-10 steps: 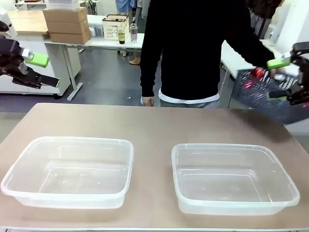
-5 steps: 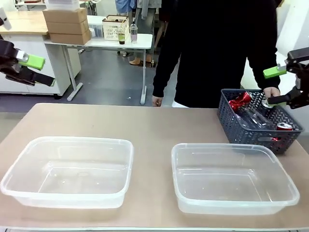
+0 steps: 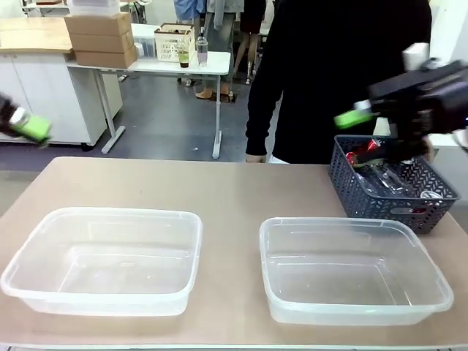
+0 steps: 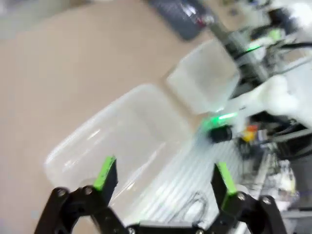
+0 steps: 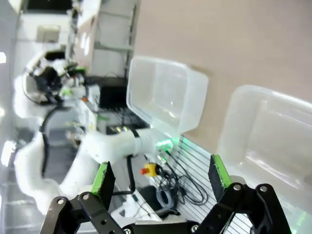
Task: Sort the waste into each basket.
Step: Pick up the Organizing box on the left side of the table and lift it.
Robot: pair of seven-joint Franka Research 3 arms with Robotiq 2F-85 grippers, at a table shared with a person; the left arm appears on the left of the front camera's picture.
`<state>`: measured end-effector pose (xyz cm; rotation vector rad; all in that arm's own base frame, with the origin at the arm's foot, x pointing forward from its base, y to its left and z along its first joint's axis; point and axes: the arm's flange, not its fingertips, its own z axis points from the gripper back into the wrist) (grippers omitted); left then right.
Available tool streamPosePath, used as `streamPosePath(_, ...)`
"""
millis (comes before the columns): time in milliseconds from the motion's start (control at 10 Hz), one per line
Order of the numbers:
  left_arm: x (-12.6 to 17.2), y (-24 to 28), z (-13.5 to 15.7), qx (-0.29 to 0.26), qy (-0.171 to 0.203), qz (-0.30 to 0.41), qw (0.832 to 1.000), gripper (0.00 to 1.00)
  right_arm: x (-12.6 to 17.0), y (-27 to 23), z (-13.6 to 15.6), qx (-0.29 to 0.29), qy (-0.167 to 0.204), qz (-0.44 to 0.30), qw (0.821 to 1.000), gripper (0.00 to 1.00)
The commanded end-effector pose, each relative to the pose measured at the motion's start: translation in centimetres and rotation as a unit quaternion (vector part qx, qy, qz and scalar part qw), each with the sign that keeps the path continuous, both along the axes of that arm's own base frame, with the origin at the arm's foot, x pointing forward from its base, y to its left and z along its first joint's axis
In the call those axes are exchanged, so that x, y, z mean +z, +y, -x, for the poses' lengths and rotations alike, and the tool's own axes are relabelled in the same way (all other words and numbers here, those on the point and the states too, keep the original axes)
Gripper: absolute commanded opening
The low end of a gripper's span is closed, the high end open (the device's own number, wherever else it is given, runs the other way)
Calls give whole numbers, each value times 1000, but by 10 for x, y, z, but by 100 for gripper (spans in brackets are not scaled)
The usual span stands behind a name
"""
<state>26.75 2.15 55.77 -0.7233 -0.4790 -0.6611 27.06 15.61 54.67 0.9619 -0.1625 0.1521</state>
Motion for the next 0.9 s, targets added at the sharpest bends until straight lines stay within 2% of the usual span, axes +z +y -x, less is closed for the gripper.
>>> streamPosePath(0, -7, 17, 50, 35, -15, -286, 957, 100, -12, 115, 10, 15, -33, 88, 996, 100)
streamPosePath(100, -16, 10, 62, -15, 13, -353, 935, 100, -36, 158, 16, 43, -52, 144, 987, 100)
streamPosePath(200, -24, -1, 65, -81, 16, -351, 933, 100, -58, 183, 18, 49, -65, 180, 980, 100)
streamPosePath(300, -32, -15, 64, -118, -5, -342, 932, 100, -75, 190, 16, 34, -70, 197, 977, 100)
streamPosePath(400, -35, -27, 51, -101, -46, -277, 955, 100, -71, 165, 5, 17, -72, 166, 983, 100)
streamPosePath(500, -13, 4, 65, -51, 17, -308, 950, 100, -67, 195, 54, 73, -70, 170, 980, 100)
streamPosePath(600, -13, 4, 65, -51, 17, -308, 950, 100, -67, 195, 54, 73, -70, 170, 980, 100)
streamPosePath(700, -13, 4, 65, -51, 17, -308, 950, 100, -81, 189, 28, 55, -78, 187, 978, 100)
streamPosePath(800, -10, -13, 60, -77, 4, -313, 947, 100, -91, 205, 29, 45, -43, 270, 961, 100)
